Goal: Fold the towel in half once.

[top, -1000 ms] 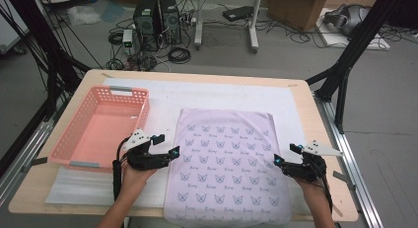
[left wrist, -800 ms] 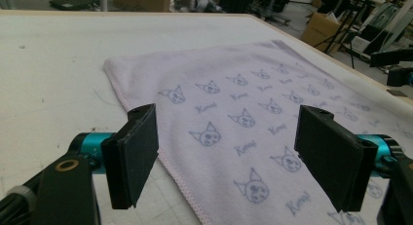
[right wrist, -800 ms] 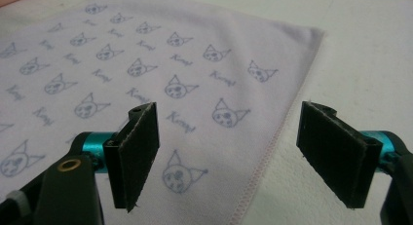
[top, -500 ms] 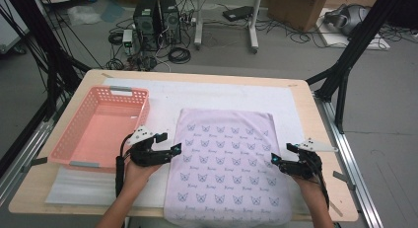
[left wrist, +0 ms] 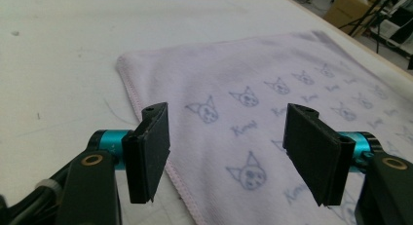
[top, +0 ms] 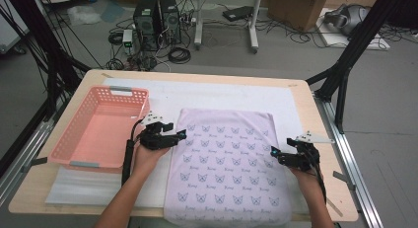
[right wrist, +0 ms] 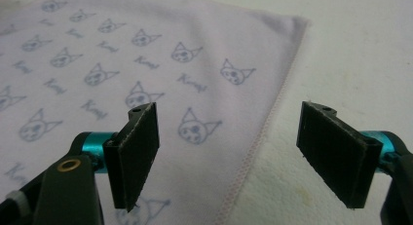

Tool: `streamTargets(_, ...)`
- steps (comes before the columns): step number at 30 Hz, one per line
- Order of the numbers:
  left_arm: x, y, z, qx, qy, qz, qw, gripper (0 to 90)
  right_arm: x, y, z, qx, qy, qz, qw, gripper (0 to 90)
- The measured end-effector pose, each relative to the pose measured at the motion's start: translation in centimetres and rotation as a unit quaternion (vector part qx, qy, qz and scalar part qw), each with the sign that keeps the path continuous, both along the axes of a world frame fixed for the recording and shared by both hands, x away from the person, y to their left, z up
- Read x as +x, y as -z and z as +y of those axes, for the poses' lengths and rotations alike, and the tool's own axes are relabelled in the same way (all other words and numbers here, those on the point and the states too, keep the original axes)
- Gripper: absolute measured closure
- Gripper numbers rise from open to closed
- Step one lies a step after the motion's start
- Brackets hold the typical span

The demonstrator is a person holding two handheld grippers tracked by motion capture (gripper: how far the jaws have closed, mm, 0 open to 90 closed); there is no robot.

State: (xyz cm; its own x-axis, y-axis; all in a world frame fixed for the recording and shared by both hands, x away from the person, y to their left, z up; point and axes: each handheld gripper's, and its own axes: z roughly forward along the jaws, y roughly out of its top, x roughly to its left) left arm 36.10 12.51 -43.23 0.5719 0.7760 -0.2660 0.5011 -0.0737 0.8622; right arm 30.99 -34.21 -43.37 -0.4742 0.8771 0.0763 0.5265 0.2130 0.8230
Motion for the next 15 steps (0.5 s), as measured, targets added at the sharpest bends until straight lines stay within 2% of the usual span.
streamTargets(3, 1.1, 0.2, -0.3, 0.008, -0.006, 0.010, 0.9999, 32.6, 1.0, 0.1, 0.1, -0.004, 0.005, 0.010, 0.9999, 22.3)
streamTargets(6, 2.0, 0.2, -0.5, 0.024, -0.013, 0.007, 0.9996, 33.0, 2.3, 0.0, 0.2, -0.006, 0.009, 0.022, 0.9997, 22.3)
streamTargets(7, 2.2, 0.3, -0.4, 0.019, -0.022, 0.002, 0.9996, 33.8, 2.7, 0.0, 0.3, -0.007, 0.009, 0.028, 0.9996, 22.3)
streamTargets(8, 2.4, 0.5, -0.3, 0.012, -0.026, 0.004, 0.9996, 34.3, 3.2, 0.0, 0.5, -0.009, 0.010, 0.036, 0.9993, 22.3)
streamTargets(12, 3.3, 1.8, 0.0, 0.026, -0.049, 0.029, 0.9980, 35.0, 5.3, -0.1, 0.9, -0.018, 0.019, 0.056, 0.9981, 22.3)
streamTargets(15, 3.7, 1.9, 0.1, 0.023, -0.058, 0.042, 0.9972, 35.1, 6.5, -0.1, 1.2, -0.025, 0.027, 0.061, 0.9974, 22.3)
